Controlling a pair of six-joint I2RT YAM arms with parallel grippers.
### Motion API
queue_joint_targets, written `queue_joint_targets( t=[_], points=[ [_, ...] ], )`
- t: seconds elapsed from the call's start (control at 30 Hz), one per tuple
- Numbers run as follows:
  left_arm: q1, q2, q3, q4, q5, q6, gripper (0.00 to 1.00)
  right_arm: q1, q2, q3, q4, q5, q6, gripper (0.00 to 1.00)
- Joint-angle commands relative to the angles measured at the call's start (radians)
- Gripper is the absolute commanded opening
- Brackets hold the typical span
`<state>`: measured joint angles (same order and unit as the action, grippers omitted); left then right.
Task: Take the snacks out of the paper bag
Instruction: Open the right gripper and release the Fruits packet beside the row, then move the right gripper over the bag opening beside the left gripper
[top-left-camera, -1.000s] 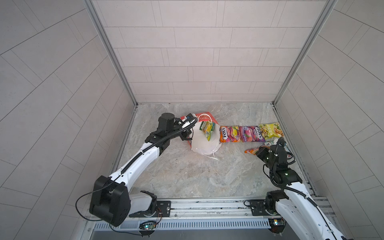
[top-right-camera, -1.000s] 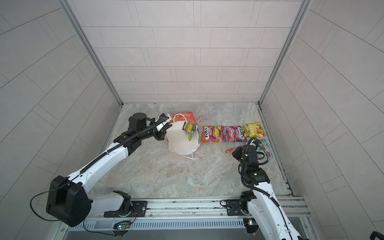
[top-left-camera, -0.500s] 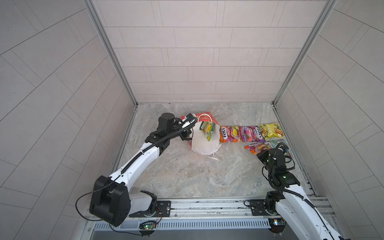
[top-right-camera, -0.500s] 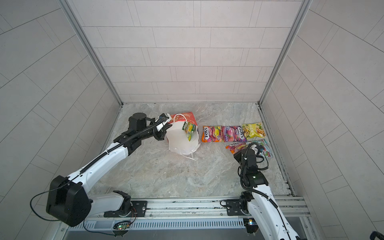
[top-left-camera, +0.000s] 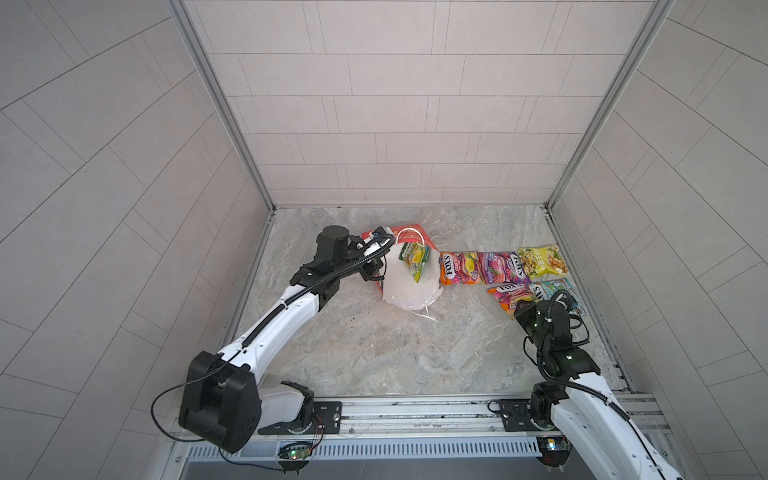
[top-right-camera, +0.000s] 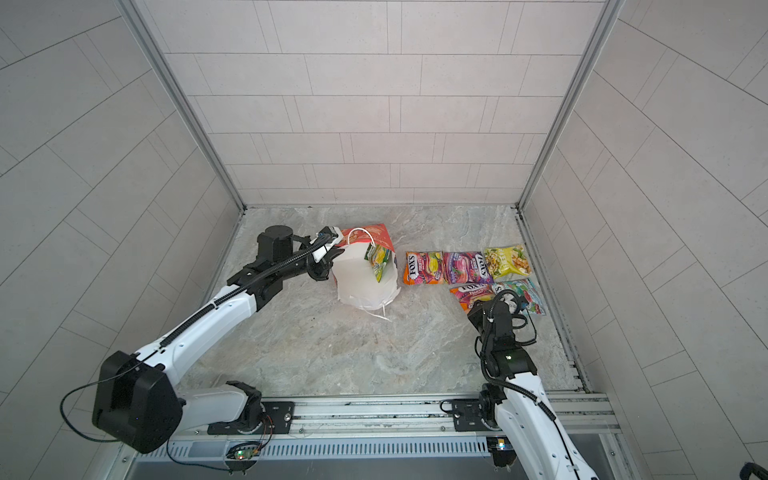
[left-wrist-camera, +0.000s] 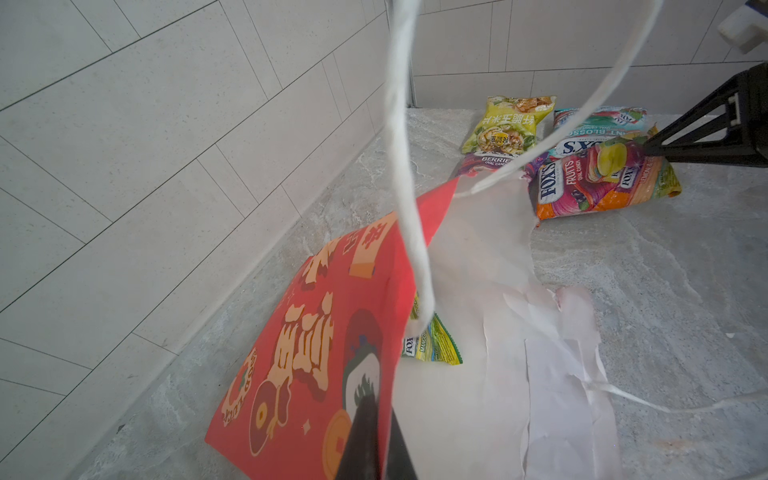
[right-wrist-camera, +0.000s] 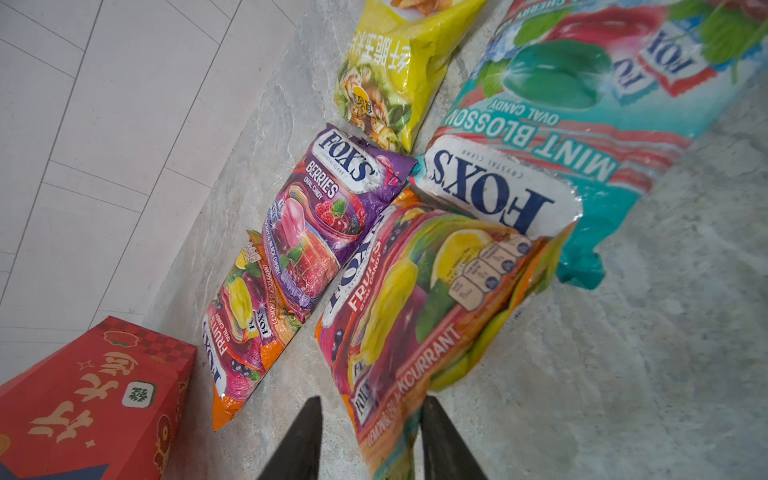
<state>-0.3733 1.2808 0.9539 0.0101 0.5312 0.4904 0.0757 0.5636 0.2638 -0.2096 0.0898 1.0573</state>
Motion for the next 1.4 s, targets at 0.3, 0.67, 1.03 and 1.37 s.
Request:
queue_joint_targets(
  t=[0.3,0.67,1.03,1.37],
  points=[
    [0.001,-0.021,0.000,0.043,0.034,-0.006,0.00,0.001,-0.080,0.126,-0.077,-0.090,-0.095,0.60],
    [0.000,-0.011,0.015,0.021,0.052,-0.006,0.00,0.472,0.192,0.349,0.172,-0.106,-0.504,0.32],
    [-0.004,-0.017,0.027,0.001,0.069,-0.006,0.00,0.881,0.681,0.486,0.560,0.224,-0.638,0.16],
    [-0.007,-0.019,0.034,-0.010,0.074,-0.006,0.00,0.907,0.981,0.619,0.612,0.328,-0.638,0.12]
  ],
)
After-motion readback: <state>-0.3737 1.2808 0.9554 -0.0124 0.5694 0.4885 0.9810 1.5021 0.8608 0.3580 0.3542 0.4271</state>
